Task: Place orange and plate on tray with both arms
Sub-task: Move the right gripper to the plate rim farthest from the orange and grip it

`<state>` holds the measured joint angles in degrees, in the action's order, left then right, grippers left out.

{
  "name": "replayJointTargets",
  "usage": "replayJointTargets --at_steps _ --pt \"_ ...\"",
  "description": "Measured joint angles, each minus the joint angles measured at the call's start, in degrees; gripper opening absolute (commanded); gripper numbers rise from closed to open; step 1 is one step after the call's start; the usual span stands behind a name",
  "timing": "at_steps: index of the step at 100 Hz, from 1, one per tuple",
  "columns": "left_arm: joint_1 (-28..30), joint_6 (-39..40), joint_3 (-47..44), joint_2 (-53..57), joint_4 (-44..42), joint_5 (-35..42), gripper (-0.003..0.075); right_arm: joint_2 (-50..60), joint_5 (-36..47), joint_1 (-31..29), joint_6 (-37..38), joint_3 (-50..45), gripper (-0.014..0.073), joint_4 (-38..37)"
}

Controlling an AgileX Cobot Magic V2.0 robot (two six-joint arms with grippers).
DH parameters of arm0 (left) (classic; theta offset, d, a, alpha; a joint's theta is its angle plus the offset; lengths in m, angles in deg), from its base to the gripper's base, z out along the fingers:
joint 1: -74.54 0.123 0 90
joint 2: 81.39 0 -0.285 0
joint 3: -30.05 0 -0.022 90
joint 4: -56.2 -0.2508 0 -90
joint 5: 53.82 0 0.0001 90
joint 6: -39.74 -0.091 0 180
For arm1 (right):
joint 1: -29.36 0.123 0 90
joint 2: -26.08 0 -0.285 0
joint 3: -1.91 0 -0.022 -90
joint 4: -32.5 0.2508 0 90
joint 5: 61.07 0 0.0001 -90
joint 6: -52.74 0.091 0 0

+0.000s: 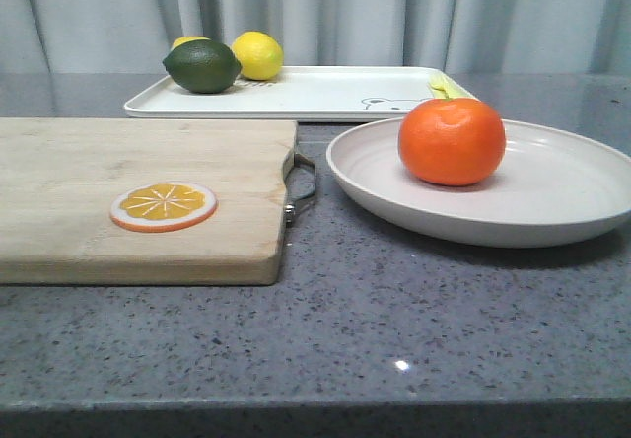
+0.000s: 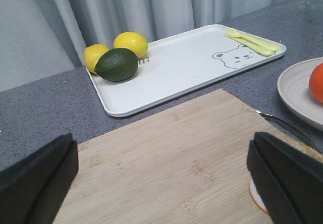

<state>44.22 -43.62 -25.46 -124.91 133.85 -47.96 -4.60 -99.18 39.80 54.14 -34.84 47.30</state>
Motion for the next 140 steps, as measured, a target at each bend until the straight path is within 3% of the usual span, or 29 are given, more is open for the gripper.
replayJointTargets --at_steps 58,140 --pt "0.00 0.00 0.00 0.00 0.09 0.12 0.0653 -36.29 17.79 0.00 0.00 0.00 0.0561 0.52" --pt "0.00 0.00 0.00 0.00 0.09 0.12 0.0653 -50.38 17.01 0.00 0.00 0.00 0.0561 0.97"
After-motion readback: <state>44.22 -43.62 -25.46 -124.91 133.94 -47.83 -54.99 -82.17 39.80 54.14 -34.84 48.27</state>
